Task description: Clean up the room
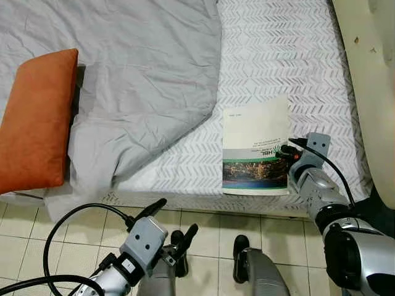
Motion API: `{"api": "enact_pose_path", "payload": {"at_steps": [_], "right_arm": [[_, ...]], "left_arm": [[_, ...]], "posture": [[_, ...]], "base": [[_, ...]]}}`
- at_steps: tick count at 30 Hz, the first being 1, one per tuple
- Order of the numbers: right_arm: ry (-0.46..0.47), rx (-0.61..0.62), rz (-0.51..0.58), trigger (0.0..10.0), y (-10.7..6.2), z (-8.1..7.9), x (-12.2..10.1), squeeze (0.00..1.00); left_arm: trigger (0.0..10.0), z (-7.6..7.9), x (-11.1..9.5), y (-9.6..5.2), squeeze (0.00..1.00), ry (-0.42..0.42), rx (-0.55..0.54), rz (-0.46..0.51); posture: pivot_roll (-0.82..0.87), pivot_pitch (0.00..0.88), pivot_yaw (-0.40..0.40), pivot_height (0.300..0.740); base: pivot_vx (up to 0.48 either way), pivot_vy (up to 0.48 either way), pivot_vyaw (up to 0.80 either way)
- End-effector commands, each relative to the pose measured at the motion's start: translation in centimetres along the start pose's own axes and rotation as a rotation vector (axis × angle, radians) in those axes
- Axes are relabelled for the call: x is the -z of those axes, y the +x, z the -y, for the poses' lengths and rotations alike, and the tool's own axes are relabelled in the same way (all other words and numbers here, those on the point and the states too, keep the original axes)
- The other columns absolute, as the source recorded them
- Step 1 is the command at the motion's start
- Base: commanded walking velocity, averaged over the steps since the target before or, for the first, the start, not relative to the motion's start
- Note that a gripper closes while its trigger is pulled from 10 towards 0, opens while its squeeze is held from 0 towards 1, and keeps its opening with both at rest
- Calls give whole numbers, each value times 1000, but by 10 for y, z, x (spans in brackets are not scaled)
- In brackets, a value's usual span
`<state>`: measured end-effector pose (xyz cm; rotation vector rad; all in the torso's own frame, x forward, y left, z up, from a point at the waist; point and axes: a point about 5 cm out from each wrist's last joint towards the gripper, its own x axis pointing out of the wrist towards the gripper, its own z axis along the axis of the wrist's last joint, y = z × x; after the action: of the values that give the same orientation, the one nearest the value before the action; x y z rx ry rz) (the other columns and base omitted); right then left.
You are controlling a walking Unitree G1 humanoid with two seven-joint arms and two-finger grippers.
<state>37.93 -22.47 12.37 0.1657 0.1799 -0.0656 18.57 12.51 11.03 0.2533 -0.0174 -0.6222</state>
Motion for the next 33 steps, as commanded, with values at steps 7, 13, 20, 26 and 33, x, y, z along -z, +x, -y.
{"api": "enact_pose_path", "payload": {"at_steps": [7,13,20,26,33], "right_arm": [[-130,15,-34,10000,0,2,3,667],[-171,11,-22,10000,1,0,-2,1000],[-226,16,2,10000,2,0,-10,1000],[-396,21,82,10000,4,-1,-29,1000],[-298,-15,161,10000,-1,0,-24,1000]], "left_arm": [[10000,8,8,-5,0,-16,1,-39],[10000,9,7,-5,0,-18,-6,-37],[10000,10,7,-2,0,-15,-13,-31],[10000,7,12,7,0,26,-56,-55],[10000,-20,26,15,0,22,-244,-120]], "posture": [[170,520,76,740],[167,522,71,740],[163,514,65,740],[140,475,42,740],[87,323,-6,740]], "base": [[0,0,0],[0,0,0],[0,0,0],[0,0,0],[0,0,0]]}}
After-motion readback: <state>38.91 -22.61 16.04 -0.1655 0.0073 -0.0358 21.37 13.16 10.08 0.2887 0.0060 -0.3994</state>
